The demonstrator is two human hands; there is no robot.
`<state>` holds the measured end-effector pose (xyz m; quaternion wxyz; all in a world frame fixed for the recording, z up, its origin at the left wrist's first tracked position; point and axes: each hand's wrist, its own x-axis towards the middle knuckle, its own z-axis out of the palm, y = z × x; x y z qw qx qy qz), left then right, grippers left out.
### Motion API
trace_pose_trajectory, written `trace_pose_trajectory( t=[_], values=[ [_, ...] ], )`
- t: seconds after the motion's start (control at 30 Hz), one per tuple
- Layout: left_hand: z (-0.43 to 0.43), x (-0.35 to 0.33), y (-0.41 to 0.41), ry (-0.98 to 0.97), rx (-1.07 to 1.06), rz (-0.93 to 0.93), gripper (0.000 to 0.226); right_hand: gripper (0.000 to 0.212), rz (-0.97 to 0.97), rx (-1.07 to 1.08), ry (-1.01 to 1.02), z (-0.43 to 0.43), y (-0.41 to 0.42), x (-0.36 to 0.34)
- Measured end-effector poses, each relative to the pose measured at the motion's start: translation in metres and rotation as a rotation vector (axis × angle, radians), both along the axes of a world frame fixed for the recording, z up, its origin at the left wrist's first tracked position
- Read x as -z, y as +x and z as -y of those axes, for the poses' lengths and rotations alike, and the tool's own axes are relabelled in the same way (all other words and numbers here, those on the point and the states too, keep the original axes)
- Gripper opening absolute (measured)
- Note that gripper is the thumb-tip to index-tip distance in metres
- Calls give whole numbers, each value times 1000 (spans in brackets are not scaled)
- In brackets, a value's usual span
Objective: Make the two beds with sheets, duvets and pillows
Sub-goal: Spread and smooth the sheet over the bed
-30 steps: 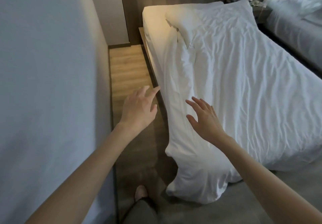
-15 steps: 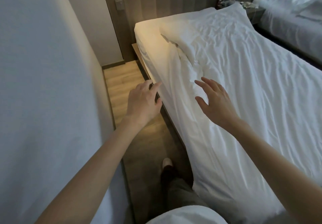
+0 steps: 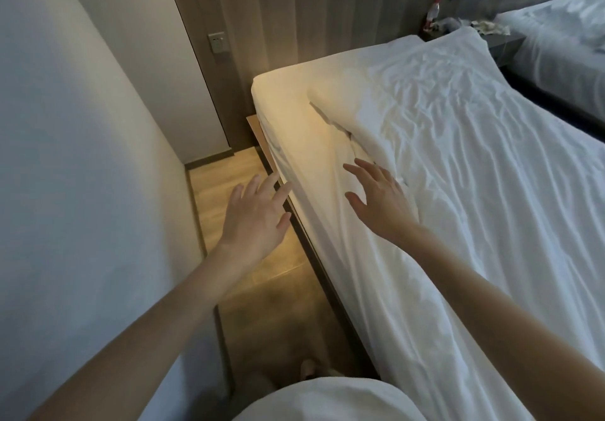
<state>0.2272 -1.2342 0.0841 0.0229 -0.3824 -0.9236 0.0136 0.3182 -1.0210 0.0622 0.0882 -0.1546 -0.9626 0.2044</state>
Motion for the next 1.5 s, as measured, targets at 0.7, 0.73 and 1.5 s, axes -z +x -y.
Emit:
trace_pose_trajectory(
  t=[0.7,0.73,1.5],
  values=[
    [-148,66,-528,-91,295,185,58,55,167,394,-67,-116,-390,46],
    [-156,66,-544,-84,301,197,58,55,173,412,-63,-122,-403,47],
    [-435,136,-829,-138,428,524,62,53,407,642,-260,-295,-659,165]
  ],
)
